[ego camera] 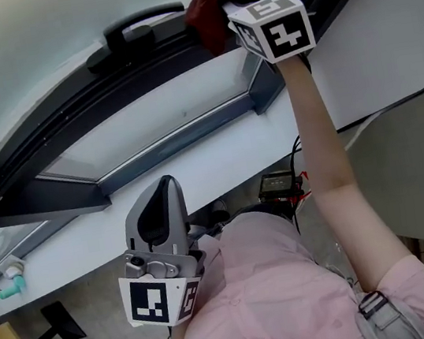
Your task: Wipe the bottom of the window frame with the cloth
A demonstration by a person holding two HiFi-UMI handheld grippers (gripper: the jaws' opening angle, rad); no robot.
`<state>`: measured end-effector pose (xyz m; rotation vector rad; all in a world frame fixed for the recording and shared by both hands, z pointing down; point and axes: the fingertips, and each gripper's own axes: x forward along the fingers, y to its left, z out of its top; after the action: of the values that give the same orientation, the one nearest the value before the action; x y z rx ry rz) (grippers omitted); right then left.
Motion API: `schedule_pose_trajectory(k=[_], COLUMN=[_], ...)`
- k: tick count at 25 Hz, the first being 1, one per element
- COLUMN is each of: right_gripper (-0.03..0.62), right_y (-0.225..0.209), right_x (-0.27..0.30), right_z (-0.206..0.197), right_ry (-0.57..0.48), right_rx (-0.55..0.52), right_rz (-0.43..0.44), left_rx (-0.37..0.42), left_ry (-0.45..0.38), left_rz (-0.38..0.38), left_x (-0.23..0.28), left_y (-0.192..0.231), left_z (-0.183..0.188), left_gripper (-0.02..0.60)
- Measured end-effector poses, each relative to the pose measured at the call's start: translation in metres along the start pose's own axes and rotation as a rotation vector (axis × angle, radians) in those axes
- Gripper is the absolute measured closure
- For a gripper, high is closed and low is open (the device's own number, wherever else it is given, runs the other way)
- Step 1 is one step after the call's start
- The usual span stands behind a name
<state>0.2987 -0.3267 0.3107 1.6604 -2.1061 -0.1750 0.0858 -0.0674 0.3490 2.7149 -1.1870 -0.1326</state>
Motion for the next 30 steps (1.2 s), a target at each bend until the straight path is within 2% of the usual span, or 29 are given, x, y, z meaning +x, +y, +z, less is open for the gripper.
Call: schedule_pose_trajectory(k=[4,10,25,30], right_gripper=[0.526,0.528,0.528,0.527], right_y=[0.000,0.014,0.016,0.005], right_x=[0.000,0.004,0.001,0.001], right_z=[0.000,0.012,0.004,-0.002], right_ry=[0.004,-0.047,-0.011,0.001], right_rx=[-0.004,0.021,0.039,0.010], right_rz=[-0.013,0.045,0.047,0.011], left_rx=[-0.007,-0.013,-0.019,-0.012], left_ry=[-0.002,-0.007,0.002,0.008], left_rz=[0.003,0.012,0.043,0.037], left_x=[-0.003,-0.006,-0.007,-0.002], left_y=[0.002,0.002,-0.003,-0.007], left_z=[0.000,-0.001,-0.009,-0.008], left_gripper=[0.581,0.581,0.581,0.581])
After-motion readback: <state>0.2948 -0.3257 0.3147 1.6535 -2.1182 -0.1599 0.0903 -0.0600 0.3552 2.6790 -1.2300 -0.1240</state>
